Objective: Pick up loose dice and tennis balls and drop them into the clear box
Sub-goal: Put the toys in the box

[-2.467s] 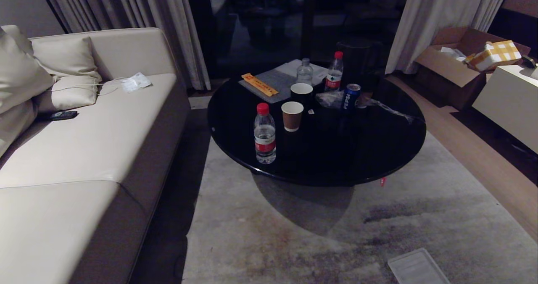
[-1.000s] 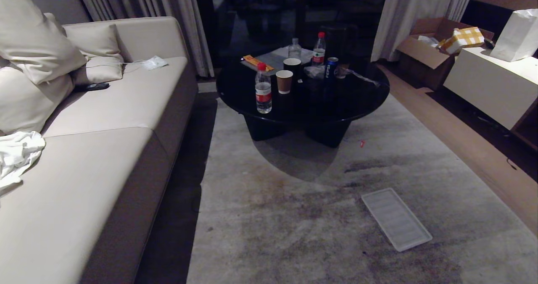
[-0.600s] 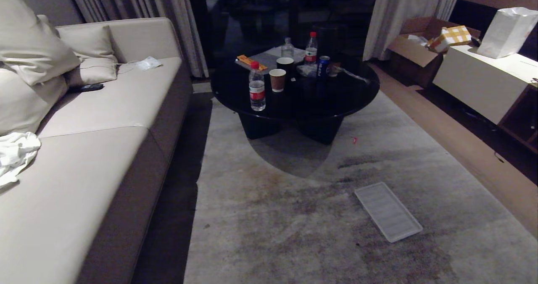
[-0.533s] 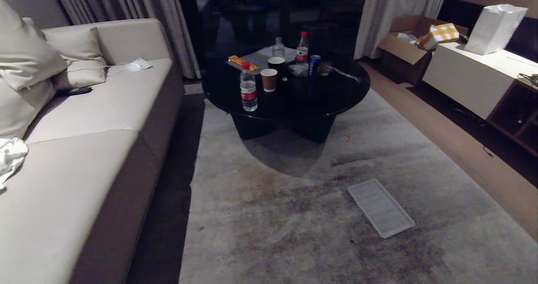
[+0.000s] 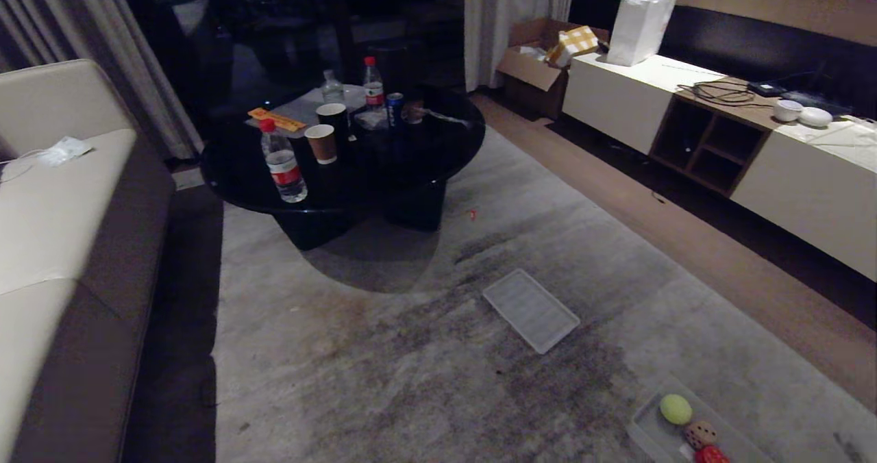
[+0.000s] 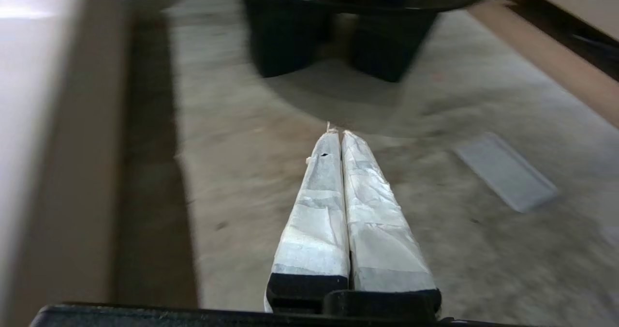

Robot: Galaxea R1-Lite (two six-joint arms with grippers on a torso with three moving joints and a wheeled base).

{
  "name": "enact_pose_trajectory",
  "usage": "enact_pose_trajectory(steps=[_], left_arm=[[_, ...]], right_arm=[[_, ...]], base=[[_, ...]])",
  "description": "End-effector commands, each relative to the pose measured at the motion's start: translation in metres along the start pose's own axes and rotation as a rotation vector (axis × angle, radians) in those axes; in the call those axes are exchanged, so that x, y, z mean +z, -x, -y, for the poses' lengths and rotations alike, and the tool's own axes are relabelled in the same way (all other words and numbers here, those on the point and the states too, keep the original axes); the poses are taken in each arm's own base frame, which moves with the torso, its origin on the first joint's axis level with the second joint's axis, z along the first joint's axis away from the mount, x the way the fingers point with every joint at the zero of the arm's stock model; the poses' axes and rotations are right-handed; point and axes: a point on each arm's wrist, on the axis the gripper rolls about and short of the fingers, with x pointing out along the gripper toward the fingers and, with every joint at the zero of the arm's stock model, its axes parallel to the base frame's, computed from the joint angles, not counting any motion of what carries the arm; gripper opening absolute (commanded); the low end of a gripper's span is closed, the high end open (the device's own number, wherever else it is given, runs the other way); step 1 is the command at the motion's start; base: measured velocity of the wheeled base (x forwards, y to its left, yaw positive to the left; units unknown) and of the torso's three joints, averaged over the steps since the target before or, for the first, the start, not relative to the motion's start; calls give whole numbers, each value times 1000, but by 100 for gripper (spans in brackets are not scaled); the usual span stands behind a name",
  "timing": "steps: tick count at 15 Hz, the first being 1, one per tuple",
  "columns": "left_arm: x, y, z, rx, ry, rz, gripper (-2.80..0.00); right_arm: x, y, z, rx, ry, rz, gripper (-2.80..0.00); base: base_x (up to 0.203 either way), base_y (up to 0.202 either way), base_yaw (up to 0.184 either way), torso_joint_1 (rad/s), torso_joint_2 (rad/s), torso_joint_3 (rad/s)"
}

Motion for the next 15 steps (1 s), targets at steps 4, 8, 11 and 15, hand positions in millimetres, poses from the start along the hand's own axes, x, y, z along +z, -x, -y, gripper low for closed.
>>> enact_pose_trajectory(steps=[4,8,11,15], left_arm=[[0,0,1,-31,-87,-5,-280],[0,0,1,-32,-87,-5,-280],[0,0,1,-35,-92,-5,-280],[0,0,1,-34,-90,-5,-280]], right_arm=[[0,0,0,1,0,-2,-280],[0,0,0,1,0,-4,-280],[0,0,0,1,0,-2,-280],[0,0,0,2,0,-2,-280]], base=[[3,10,-165,3,-2,2],[1,12,-166,4,3,-1],[1,10,-164,4,5,2],[1,9,-162,5,3,2]])
